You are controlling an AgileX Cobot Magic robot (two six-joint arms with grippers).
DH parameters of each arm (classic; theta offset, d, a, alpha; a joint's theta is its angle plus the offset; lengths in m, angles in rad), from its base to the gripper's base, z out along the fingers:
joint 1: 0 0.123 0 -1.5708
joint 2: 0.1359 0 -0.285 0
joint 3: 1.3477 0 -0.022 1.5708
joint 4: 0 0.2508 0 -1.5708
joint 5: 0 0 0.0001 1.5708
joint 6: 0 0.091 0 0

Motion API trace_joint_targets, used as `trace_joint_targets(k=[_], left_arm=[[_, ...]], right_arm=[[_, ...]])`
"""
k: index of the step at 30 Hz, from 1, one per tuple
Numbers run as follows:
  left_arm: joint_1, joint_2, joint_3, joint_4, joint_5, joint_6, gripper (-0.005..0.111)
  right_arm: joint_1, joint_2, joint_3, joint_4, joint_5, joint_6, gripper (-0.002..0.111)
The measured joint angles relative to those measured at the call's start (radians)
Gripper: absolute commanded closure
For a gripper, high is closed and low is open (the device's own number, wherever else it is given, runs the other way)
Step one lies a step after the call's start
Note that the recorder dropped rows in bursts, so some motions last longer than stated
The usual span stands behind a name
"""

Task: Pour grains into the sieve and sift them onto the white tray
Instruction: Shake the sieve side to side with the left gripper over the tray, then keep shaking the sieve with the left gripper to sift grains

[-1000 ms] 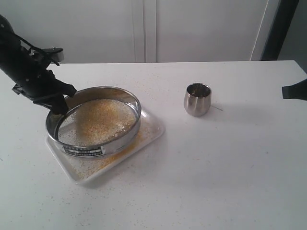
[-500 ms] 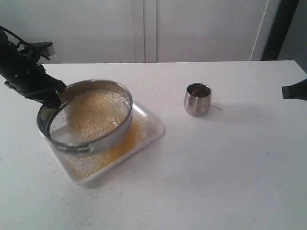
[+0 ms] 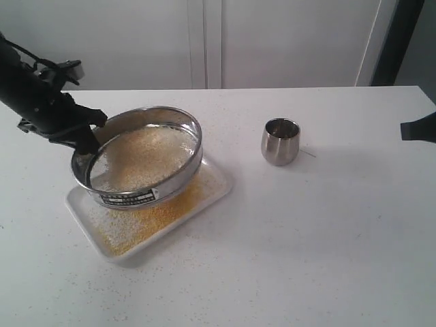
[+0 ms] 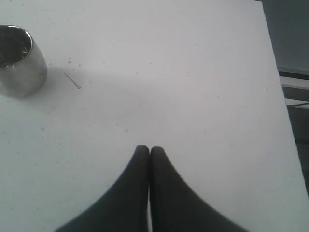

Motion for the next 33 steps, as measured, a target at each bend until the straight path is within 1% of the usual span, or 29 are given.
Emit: trace_joint_targets(k=[2,4,5,7,9,10,11,13,14,15,16,18,19,20,21,22,23,25,26,27,29,30,33], left_arm=[[0.005,0.0,0.0,0.049,-0.041,0.061,0.107],[0.005,0.0,0.0,0.122,-0.018,0.141,0.107],[0.005,0.0,0.0,0.146,0.01,0.141,0.107],[0.005,0.0,0.0,0.15,0.052,0.125,0.107],[0.002,-0.002,0.0,0.137,0.065,0.174,0.107],[-0.001,-0.003,0.0,0.154,0.069,0.185,0.107],[-0.006,-0.004,0.0,0.18,0.072,0.148,0.107],[-0.013,-0.004,0.0,0.232,0.067,-0.025,0.107],[-0.016,-0.004,0.0,0.235,0.057,-0.071,0.107],[-0.02,-0.004,0.0,0.235,0.04,-0.077,0.107],[-0.03,-0.006,0.0,0.237,0.028,-0.045,0.107],[-0.058,-0.009,0.0,0.296,0.033,-0.014,0.107],[-0.073,-0.009,0.0,0.341,0.038,-0.054,0.107],[-0.079,-0.009,0.0,0.363,0.038,-0.127,0.107],[-0.079,-0.007,0.0,0.362,0.031,-0.198,0.107],[-0.072,-0.007,0.0,0.329,0.014,-0.216,0.107],[-0.066,-0.007,0.0,0.285,-0.001,-0.17,0.107],[-0.063,-0.009,0.0,0.179,-0.018,0.029,0.107],[-0.065,-0.009,0.004,0.159,-0.021,0.061,0.107],[-0.065,-0.009,0.009,0.143,-0.03,0.051,0.107],[-0.058,-0.009,0.024,0.093,-0.059,-0.038,0.107],[-0.051,-0.009,0.029,0.07,-0.066,-0.04,0.107],[-0.04,-0.023,0.044,0.053,-0.063,0.125,0.107]], right_arm=[[0.0,0.0,0.0,0.0,0.0,0.0,0.108],[0.0,0.0,0.0,0.0,0.0,0.0,0.108],[0.0,0.0,0.0,0.0,0.0,0.0,0.108],[0.0,0.0,0.0,0.0,0.0,0.0,0.108],[0.0,0.0,0.0,0.0,0.0,0.0,0.108],[0.0,0.0,0.0,0.0,0.0,0.0,0.108],[0.0,0.0,0.0,0.0,0.0,0.0,0.108],[0.0,0.0,0.0,0.0,0.0,0.0,0.108],[0.0,0.0,0.0,0.0,0.0,0.0,0.108],[0.0,0.0,0.0,0.0,0.0,0.0,0.108],[0.0,0.0,0.0,0.0,0.0,0.0,0.108],[0.0,0.0,0.0,0.0,0.0,0.0,0.108],[0.0,0.0,0.0,0.0,0.0,0.0,0.108],[0.0,0.0,0.0,0.0,0.0,0.0,0.108],[0.0,0.0,0.0,0.0,0.0,0.0,0.108],[0.0,0.0,0.0,0.0,0.0,0.0,0.108],[0.0,0.0,0.0,0.0,0.0,0.0,0.108],[0.0,0.0,0.0,0.0,0.0,0.0,0.108],[0.0,0.0,0.0,0.0,0.0,0.0,0.108],[0.0,0.0,0.0,0.0,0.0,0.0,0.108],[0.0,0.0,0.0,0.0,0.0,0.0,0.108],[0.0,0.0,0.0,0.0,0.0,0.0,0.108],[0.0,0.0,0.0,0.0,0.0,0.0,0.108]])
